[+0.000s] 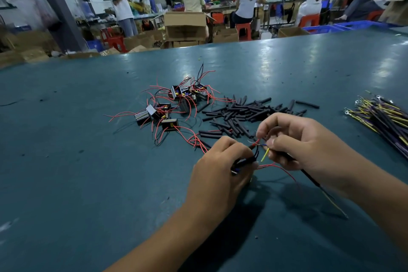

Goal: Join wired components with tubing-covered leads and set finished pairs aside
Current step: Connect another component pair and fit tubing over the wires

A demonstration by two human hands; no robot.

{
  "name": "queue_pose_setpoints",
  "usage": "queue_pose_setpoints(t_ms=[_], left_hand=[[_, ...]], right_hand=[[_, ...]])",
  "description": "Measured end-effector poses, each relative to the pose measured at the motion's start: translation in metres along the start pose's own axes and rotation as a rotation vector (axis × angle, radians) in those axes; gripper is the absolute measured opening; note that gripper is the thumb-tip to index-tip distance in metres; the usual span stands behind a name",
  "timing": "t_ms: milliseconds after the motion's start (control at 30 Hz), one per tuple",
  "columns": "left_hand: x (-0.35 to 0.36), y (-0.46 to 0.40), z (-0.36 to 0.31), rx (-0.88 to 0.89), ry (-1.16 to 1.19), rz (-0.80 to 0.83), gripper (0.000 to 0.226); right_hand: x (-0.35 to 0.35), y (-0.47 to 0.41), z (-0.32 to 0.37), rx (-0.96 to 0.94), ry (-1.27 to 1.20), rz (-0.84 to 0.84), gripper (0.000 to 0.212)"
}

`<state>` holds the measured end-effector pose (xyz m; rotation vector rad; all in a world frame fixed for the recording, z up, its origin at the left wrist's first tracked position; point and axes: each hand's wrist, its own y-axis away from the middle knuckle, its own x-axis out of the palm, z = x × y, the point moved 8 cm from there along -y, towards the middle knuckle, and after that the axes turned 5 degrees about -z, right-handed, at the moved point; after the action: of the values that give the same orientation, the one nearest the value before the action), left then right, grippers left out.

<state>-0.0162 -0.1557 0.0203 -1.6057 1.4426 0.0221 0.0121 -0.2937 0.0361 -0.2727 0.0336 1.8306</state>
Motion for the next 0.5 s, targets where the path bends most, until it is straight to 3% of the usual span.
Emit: queue_pose_setpoints(t_ms=[200,367,500], left_hand=[[-0.003,-0.002,0.017,-0.108,0.184,0.192,0.012],[-0.003,-0.003,0.019,-0.107,0.234,0.227,0.012],[-0.004,-0.002,0.018,-0.096,0.227,0.227,0.014]], right_hand=[[-0.013,-0.004,0.008,-0.195,0.343,-0.033,0.034],[-0.011,0.002,0.014,-0.337,0.46,-0.054,0.003],[-0.011,0.006,0.019,-0.432,0.521,-0.107,0.01]])
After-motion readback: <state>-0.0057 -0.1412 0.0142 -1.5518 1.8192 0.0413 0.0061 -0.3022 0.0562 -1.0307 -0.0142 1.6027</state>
